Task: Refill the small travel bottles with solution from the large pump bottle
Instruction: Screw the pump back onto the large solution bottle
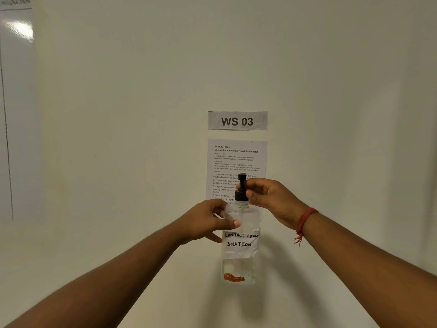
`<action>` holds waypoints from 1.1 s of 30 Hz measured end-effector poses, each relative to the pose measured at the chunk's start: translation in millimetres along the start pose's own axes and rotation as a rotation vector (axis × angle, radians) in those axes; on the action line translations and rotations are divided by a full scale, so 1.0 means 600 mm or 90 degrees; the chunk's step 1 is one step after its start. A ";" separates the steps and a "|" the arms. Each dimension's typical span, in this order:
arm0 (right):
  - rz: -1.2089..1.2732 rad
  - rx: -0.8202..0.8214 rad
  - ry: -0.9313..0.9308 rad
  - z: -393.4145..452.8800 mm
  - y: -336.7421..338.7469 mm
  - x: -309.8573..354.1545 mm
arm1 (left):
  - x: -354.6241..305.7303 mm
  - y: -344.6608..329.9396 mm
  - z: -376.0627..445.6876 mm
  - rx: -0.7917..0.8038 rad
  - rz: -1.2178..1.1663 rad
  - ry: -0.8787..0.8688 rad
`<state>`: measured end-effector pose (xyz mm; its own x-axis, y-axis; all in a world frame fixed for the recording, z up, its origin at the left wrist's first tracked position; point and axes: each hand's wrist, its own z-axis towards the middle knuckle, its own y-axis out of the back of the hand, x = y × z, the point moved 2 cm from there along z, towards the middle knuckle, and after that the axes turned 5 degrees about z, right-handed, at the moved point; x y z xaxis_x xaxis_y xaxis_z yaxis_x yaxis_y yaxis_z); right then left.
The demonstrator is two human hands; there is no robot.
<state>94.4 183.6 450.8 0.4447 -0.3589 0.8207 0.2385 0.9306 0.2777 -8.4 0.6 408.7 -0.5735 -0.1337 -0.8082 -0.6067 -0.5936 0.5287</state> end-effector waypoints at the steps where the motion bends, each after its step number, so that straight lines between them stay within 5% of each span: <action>1: -0.003 -0.008 0.002 0.000 0.000 -0.001 | 0.000 0.000 0.000 0.000 0.002 0.001; 33: 0.058 -0.062 -0.010 -0.006 0.004 -0.011 | -0.011 -0.006 0.009 -0.002 0.004 -0.002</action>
<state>95.1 187.7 444.1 0.4551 -0.2708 0.8483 0.2803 0.9478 0.1521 -5.2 7.8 413.4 -0.5783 -0.1348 -0.8046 -0.6019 -0.5953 0.5323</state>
